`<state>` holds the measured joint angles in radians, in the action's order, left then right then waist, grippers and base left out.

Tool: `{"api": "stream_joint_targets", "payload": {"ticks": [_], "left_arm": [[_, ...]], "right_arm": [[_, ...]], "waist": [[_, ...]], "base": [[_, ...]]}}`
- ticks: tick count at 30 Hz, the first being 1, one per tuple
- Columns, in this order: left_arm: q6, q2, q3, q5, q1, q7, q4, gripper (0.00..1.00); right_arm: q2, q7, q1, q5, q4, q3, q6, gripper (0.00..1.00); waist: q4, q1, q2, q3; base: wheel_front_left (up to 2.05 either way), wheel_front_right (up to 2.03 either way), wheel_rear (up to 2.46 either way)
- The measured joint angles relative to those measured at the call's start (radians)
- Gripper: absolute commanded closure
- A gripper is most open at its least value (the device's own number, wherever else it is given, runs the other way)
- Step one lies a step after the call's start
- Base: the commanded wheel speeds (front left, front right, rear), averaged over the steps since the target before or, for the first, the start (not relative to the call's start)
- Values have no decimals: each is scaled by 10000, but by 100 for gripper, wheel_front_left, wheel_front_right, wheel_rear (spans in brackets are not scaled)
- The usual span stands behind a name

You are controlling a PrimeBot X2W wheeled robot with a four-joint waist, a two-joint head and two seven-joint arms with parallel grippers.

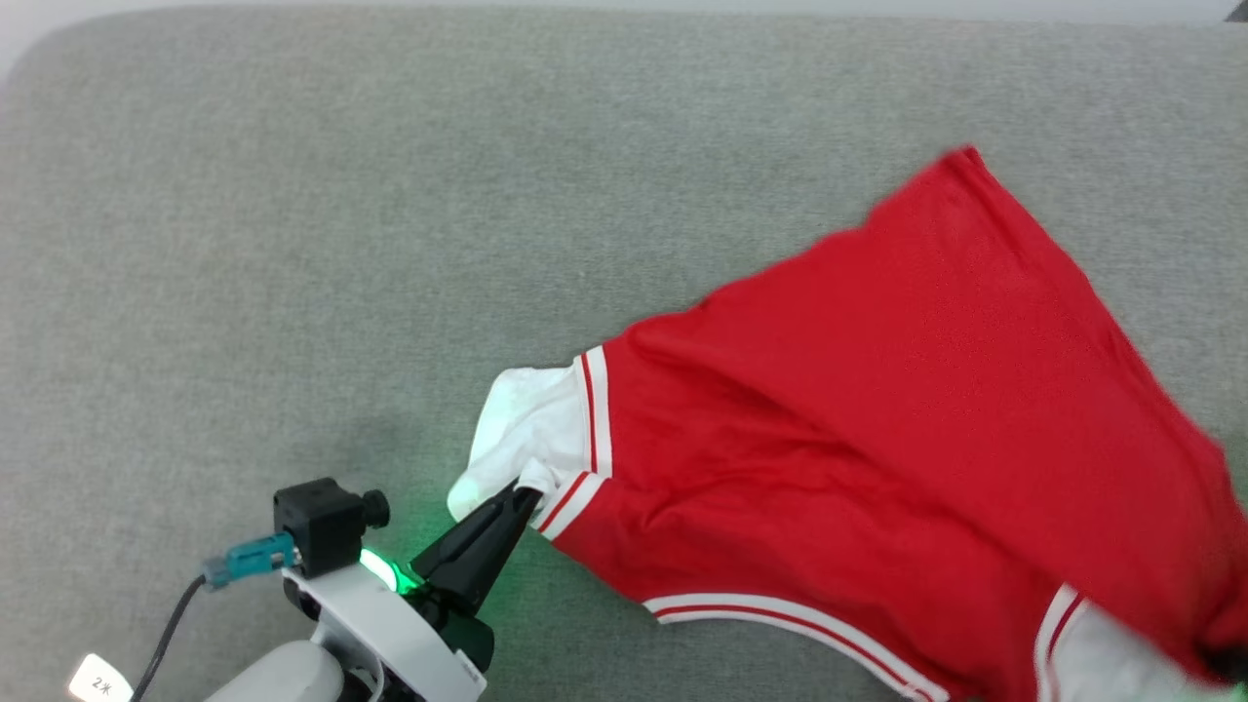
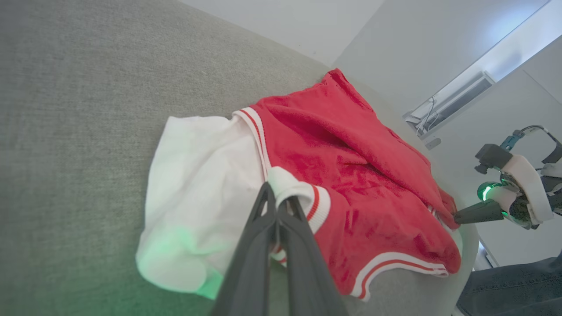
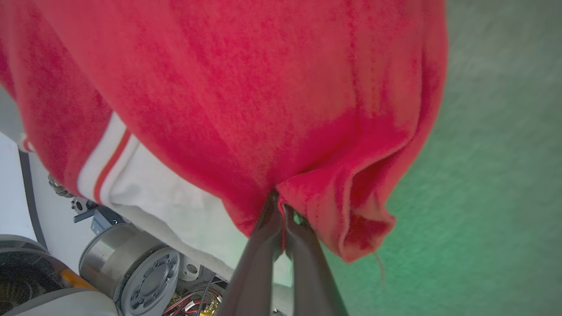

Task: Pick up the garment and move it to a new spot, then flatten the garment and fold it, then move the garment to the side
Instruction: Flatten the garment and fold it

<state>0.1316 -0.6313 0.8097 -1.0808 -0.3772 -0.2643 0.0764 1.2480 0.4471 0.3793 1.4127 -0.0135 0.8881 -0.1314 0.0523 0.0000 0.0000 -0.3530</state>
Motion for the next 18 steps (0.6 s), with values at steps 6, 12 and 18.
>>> {"api": "stream_joint_targets", "payload": {"ticks": [6,12,18], "left_arm": [[0,-4,-128,13,71,0,88,100],[0,-2,-58,86,55,0,286,100],[0,4,-117,71,58,0,282,100]], "right_arm": [[-757,31,-946,-656,395,341,-2,100],[-1532,-2,-1129,-1496,36,-81,-15,0],[-1243,-159,-1789,-1676,523,-1080,-132,0]], "waist": [[-257,0,0,118],[-355,0,0,202],[-352,0,0,231]], "base": [[0,0,0],[0,0,0],[0,0,0]]}}
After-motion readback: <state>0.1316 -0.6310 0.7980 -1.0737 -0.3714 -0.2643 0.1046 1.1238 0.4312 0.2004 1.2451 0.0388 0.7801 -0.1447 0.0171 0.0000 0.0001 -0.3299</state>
